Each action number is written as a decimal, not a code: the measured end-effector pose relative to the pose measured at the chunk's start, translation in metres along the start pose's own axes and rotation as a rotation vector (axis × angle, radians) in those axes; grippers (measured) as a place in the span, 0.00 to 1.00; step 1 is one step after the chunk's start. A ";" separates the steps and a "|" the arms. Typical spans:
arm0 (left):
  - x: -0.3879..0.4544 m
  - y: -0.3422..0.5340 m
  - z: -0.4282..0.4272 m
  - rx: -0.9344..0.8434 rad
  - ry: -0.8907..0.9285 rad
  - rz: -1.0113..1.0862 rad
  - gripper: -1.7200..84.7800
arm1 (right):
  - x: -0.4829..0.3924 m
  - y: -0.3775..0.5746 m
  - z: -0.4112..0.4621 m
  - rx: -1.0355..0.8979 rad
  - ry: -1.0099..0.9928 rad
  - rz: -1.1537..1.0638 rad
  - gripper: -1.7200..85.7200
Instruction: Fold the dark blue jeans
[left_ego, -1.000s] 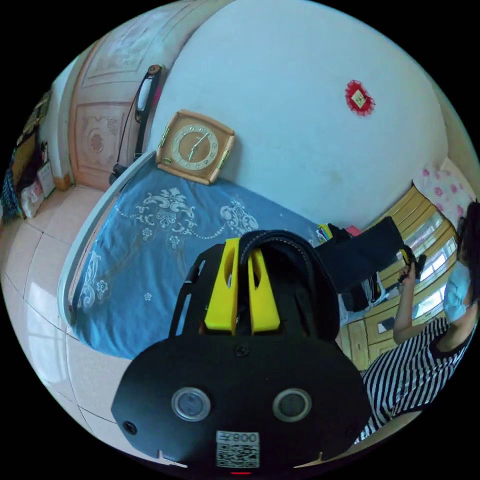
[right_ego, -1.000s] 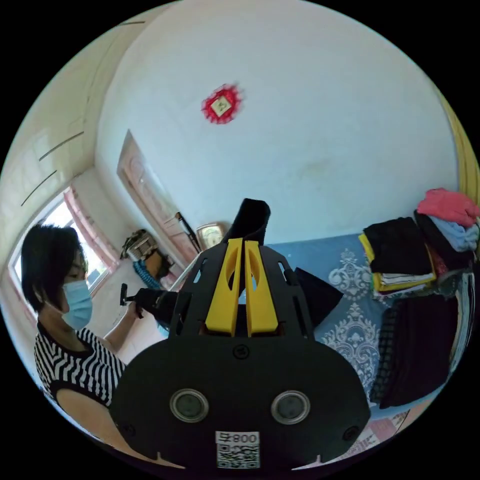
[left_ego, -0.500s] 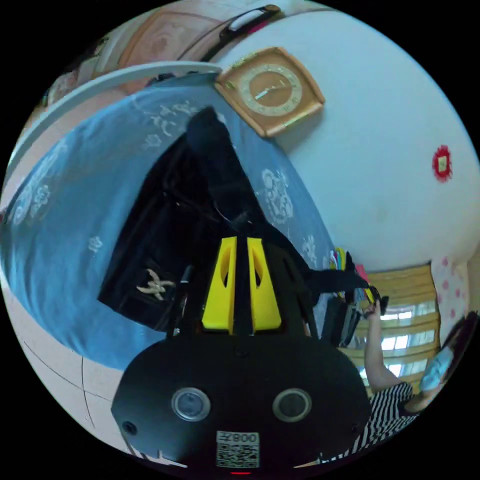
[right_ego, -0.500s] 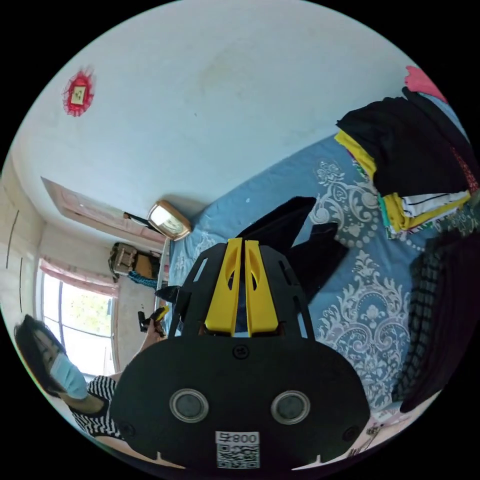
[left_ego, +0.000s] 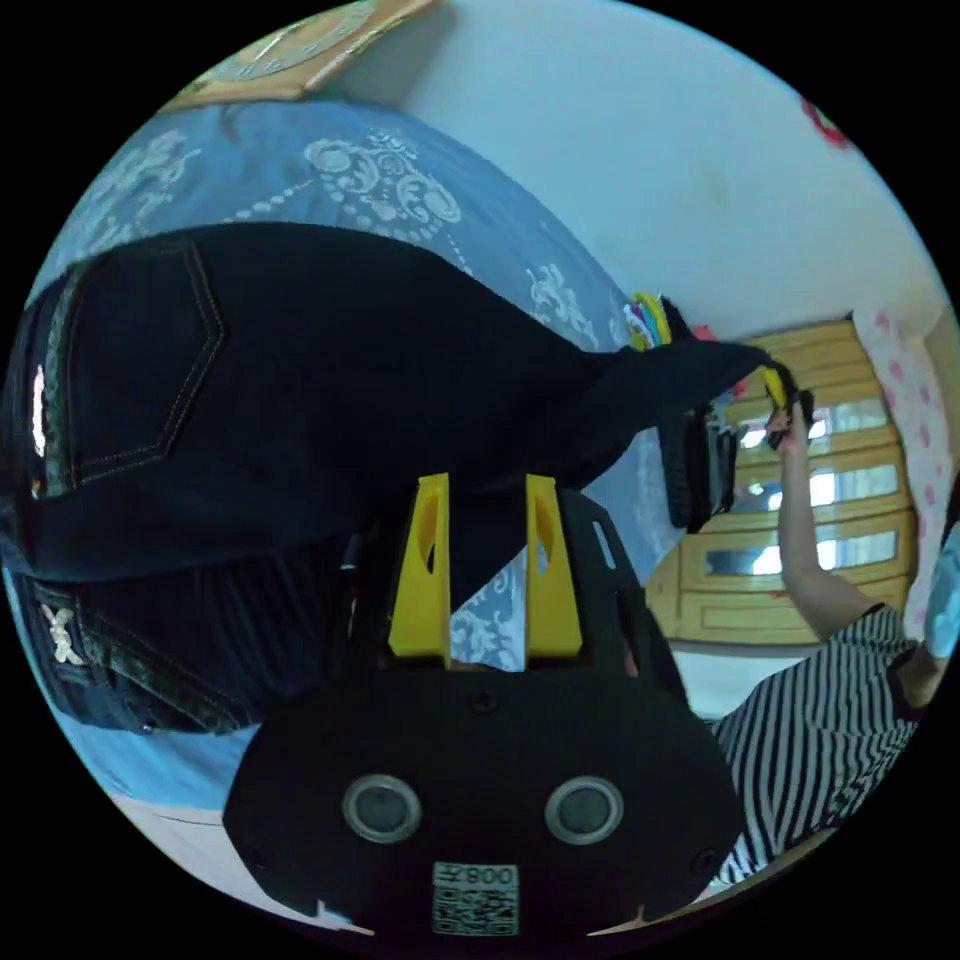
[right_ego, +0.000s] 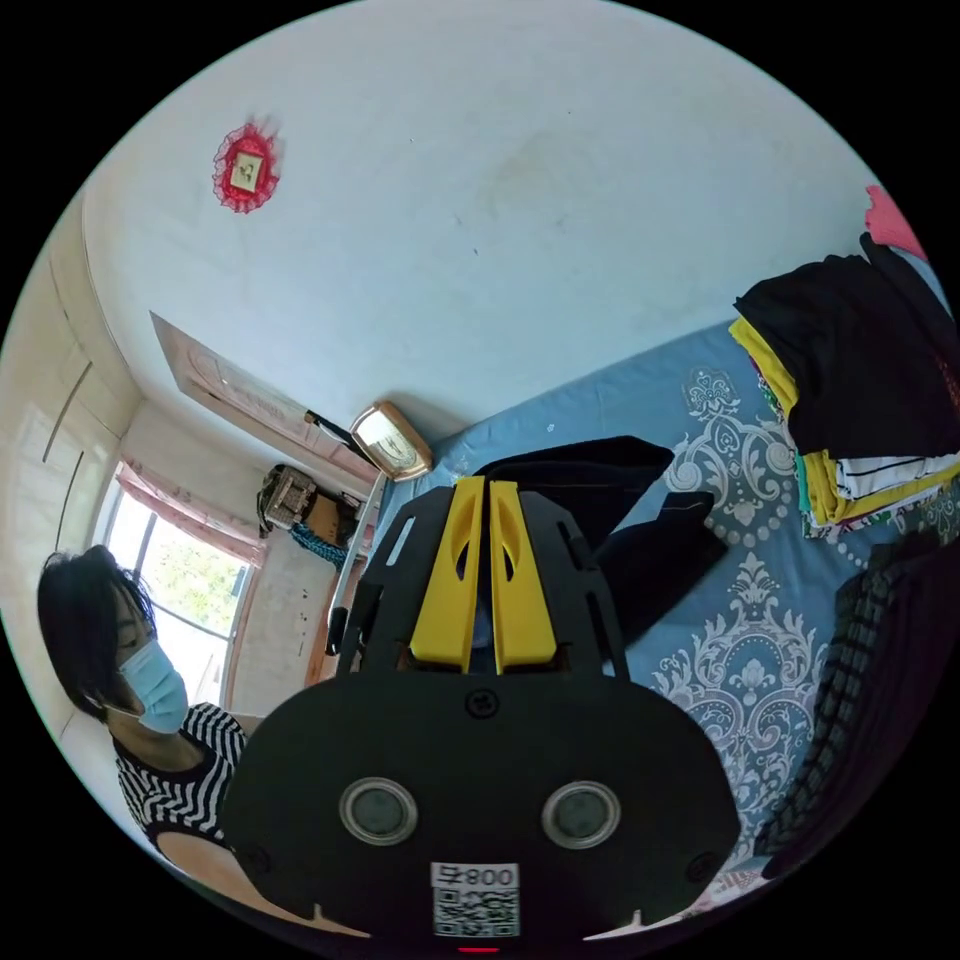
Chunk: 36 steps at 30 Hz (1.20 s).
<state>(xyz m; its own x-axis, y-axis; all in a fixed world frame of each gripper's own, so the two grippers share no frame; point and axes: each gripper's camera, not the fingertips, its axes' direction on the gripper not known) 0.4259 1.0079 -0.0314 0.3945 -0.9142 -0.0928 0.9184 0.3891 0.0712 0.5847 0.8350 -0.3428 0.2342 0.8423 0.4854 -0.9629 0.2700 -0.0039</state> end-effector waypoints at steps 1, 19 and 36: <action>0.021 0.003 0.009 -0.026 -0.159 0.078 0.16 | 0.006 0.001 0.002 0.001 -0.014 0.004 0.02; 0.180 -0.074 0.064 0.074 -0.921 0.476 0.04 | 0.066 -0.019 0.025 0.008 0.029 -0.015 0.03; 0.177 -0.013 0.152 -0.114 -0.373 0.271 0.17 | 0.216 0.056 0.131 -0.204 0.386 0.259 0.12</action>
<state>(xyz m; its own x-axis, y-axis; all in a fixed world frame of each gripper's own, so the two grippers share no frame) 0.4792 0.8238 0.1021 0.6024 -0.7480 0.2786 0.7892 0.6103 -0.0680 0.5641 0.9708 -0.1241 0.0607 0.9943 0.0877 -0.9592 0.0824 -0.2705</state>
